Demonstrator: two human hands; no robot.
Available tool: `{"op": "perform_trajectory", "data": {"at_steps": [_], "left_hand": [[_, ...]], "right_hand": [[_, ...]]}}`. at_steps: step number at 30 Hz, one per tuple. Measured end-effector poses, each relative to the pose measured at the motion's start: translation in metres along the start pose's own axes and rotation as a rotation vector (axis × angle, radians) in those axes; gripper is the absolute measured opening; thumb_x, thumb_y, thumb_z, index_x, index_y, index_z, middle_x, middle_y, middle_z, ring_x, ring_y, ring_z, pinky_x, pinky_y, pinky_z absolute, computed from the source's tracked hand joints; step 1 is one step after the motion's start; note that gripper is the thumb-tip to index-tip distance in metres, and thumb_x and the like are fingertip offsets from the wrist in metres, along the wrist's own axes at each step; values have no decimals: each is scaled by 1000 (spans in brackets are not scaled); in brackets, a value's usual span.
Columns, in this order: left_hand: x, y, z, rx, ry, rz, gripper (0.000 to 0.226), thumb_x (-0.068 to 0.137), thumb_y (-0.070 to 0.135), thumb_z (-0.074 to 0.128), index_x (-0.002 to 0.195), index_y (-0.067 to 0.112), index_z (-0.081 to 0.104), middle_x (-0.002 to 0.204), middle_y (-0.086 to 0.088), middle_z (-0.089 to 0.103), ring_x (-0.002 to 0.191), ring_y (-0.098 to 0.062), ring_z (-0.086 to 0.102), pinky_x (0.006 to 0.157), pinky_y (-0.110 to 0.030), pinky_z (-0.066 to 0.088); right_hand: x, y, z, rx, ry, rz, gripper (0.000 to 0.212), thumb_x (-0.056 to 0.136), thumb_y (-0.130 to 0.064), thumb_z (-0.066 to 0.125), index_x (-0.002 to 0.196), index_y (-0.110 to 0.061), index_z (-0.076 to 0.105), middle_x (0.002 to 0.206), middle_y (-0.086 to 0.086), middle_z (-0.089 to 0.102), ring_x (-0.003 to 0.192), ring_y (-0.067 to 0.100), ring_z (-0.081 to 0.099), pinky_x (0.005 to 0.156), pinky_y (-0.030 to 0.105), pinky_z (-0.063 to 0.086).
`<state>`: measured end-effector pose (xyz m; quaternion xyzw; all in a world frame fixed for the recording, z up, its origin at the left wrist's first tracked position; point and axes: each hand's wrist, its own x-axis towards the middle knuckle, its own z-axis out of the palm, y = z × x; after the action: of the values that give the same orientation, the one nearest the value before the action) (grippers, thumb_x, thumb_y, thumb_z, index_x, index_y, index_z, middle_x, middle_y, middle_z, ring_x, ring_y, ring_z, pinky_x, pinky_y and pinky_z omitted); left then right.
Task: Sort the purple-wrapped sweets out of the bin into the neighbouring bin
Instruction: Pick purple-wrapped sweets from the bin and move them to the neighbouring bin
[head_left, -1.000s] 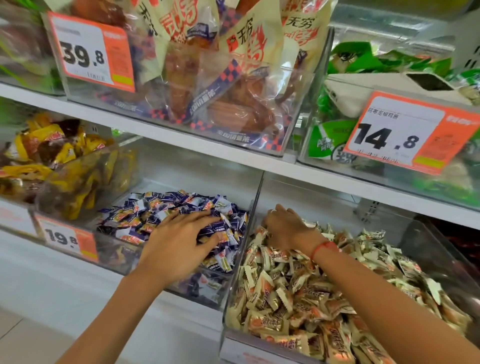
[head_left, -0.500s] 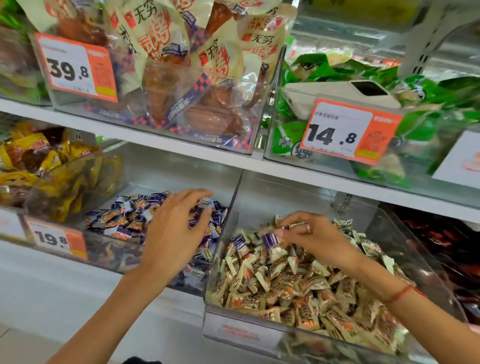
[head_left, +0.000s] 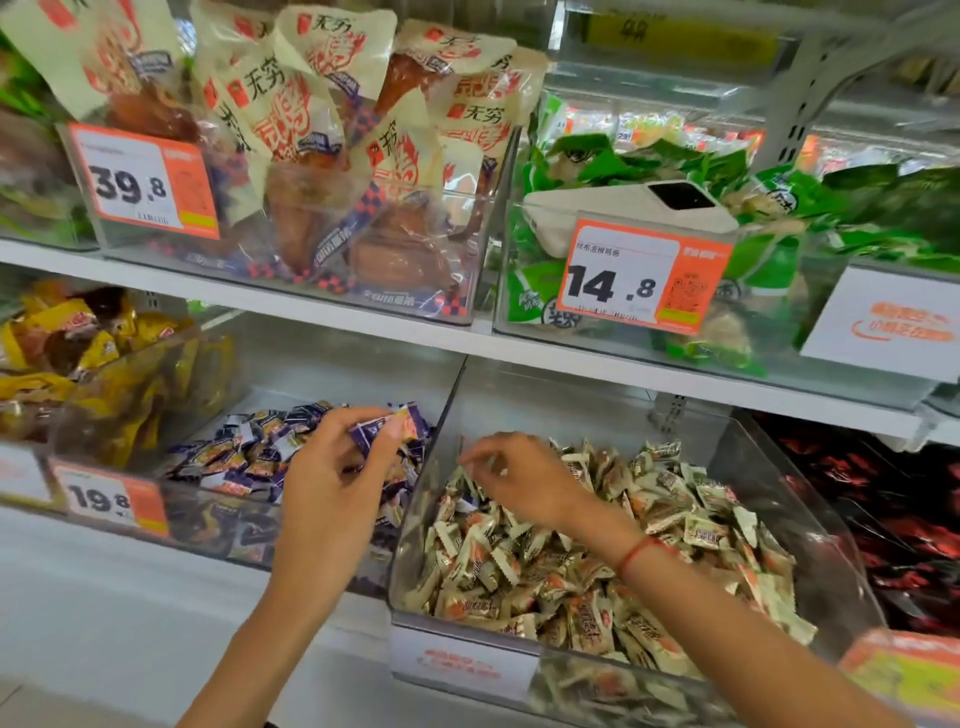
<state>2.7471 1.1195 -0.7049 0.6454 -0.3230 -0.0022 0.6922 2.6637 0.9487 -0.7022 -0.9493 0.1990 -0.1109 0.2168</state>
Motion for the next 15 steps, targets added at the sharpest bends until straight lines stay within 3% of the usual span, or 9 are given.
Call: {"op": "perform_trajectory", "data": {"at_steps": [2,4,6,8,9,12,13,15], "left_hand": [[-4,-7,-5,-28,18,-69,5,90,24,59,93,28,58,78,7,68,69,4,65,54,-11,48],[-4,-15,-11,-28,-2,-128,6,89,24,60,95,25,59,77,4,70,71,2,67,54,-11,48],[1,-22,-19,3,-45,-164,9,87,27,62,96,27,60,81,3,71,79,-8,69,68,-22,54],[7,-26,-26,42,-98,-190,13,87,28,63,99,33,60,86,7,72,85,-10,68,79,-32,55],[10,-26,-28,52,-122,-195,15,88,28,62,102,34,59,82,9,72,83,-10,68,79,-33,55],[14,-27,-29,29,-139,-205,15,91,24,59,103,34,59,73,9,72,78,-32,67,72,-45,55],[15,-28,-29,14,-135,-194,15,91,22,59,100,35,60,70,5,72,74,-26,67,68,-39,55],[20,-30,-30,39,-128,-127,17,90,22,59,101,35,62,74,7,71,63,0,65,56,-11,47]], "right_hand": [[11,10,18,-386,-167,3,29,93,-34,60,117,-20,67,123,3,58,114,20,51,94,34,44],[16,17,25,-480,-204,51,30,89,-40,63,105,-17,72,114,3,59,111,21,52,85,32,44],[18,25,23,-266,-183,127,29,87,-42,66,88,-14,74,93,1,62,92,19,58,78,26,39],[16,32,11,22,-155,167,28,86,-39,66,85,-13,74,86,5,63,83,22,60,73,23,41],[12,33,2,145,-129,161,25,88,-36,65,88,-12,73,90,6,65,83,23,62,70,22,43],[-7,23,-16,423,-66,97,24,95,-29,56,90,-9,67,94,6,67,86,19,64,72,15,47],[-13,18,-19,470,-30,73,24,95,-30,54,90,-8,64,95,8,67,90,18,64,79,19,48],[-25,2,-24,543,56,3,23,95,-30,51,91,-9,62,100,10,67,90,14,64,82,23,49]]}}
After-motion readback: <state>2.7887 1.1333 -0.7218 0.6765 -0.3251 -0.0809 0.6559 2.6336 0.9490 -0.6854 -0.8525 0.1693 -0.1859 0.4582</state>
